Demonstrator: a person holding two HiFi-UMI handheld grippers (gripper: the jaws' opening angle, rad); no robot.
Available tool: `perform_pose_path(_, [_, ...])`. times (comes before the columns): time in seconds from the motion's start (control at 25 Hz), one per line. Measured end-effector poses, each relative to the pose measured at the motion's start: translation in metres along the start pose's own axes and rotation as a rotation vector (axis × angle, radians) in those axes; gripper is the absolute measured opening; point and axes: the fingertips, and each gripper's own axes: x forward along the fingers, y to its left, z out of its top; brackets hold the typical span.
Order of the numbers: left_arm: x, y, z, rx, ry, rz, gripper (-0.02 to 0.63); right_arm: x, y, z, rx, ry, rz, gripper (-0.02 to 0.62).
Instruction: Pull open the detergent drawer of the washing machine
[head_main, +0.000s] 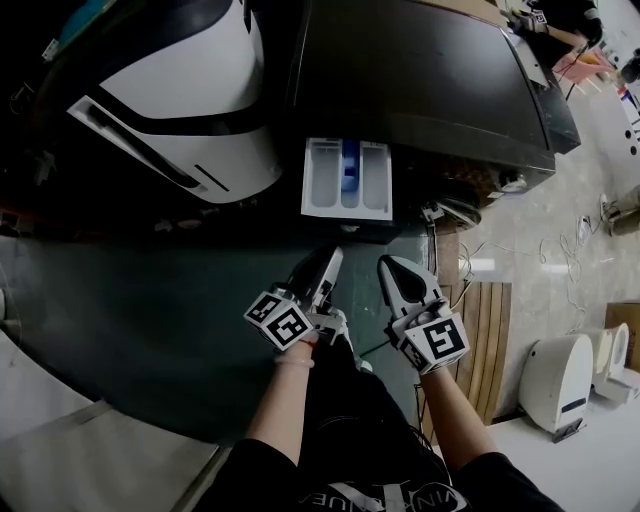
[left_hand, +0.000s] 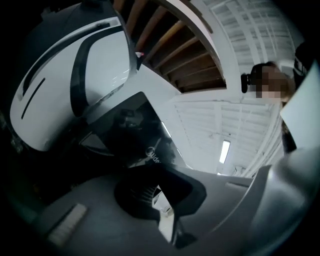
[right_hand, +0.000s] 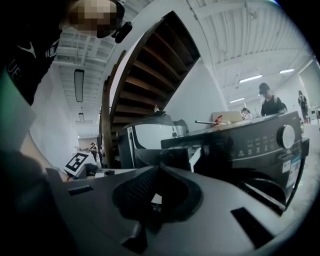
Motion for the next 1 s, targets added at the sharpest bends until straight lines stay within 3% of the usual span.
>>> perform_pose_path(0.2, [0.0,-0.03,0.005,0.171,0.104,-0.027,0.009,-0.009,0.003,0.02,-0.021,-0.009,0.006,0.011])
perform_pose_path(0.4, [-0.004,-0.052,0.016,0.353,0.156,0.018,0.009,-0.023,0.009,0.037,-0.028,-0.027,0.012,0.011])
perform_pose_path(0.64, [-0.013,-0.076,0.028,0.427,0.158,0.023,0.009,-0.041,0.017,0.055,-0.014,-0.047,0.015,0.011])
perform_pose_path(1.0, [-0.025,-0.103,0.046,0.575,0.155,0.096,0.009,-0.064,0.023,0.08,-0.043,-0.081,0.016,0.011])
